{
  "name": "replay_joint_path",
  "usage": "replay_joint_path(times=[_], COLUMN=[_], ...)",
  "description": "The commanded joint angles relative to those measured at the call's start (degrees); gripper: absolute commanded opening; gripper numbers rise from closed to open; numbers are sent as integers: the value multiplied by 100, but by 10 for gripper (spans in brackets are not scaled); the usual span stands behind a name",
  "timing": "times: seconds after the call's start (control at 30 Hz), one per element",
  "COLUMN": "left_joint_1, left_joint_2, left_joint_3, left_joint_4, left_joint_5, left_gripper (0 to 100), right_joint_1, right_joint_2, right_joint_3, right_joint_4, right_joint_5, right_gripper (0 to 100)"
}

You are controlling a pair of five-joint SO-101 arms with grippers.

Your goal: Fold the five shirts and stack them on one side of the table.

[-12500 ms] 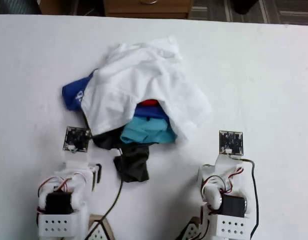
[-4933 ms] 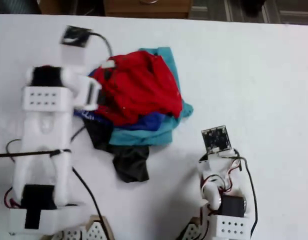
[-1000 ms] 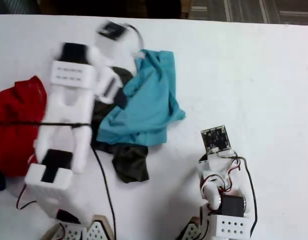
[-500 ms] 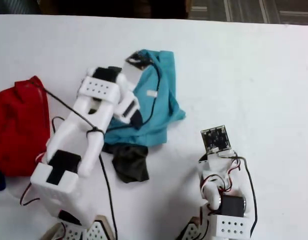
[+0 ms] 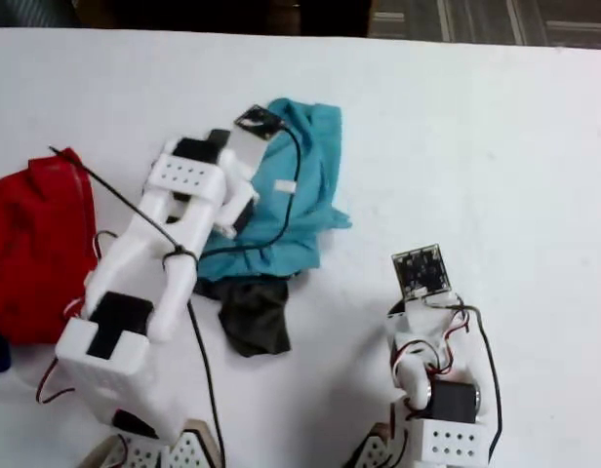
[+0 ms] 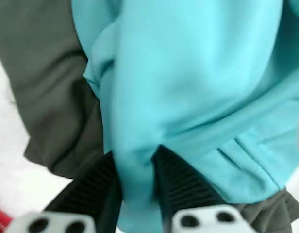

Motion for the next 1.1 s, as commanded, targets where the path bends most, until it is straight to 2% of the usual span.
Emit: replay_joint_path(times=[0.0, 0.17, 0.27, 0.33, 0.53, 0.7, 0.93, 1.07], left_joint_1=[-176, -633, -1240, -1749, -3473, -4888, -6796, -7604], left_joint_2=[-114, -114, -114, -114, -527, -1266, -2004, -2048], left_joint_3=[-532, -2062, -3319, -4040, -4945, -5068, -5121, -5095], left_joint_4=[369, 1635, 2488, 2778, 2743, 2725, 1767, 1301], left_joint_5=[35, 35, 18, 9, -26, -563, -826, -826], left_gripper=[24, 24, 24, 24, 24, 24, 24, 24], right_joint_1=[22, 22, 22, 22, 22, 4, 4, 4], right_joint_2=[-22, -22, -22, -22, -22, -22, -22, -22], right_joint_3=[53, 53, 53, 53, 53, 53, 53, 53], right_joint_4=[-110, -110, -110, -110, -110, -110, -110, -110], right_joint_5=[62, 62, 62, 62, 62, 62, 62, 62], right_gripper=[223, 223, 223, 223, 223, 223, 223, 223])
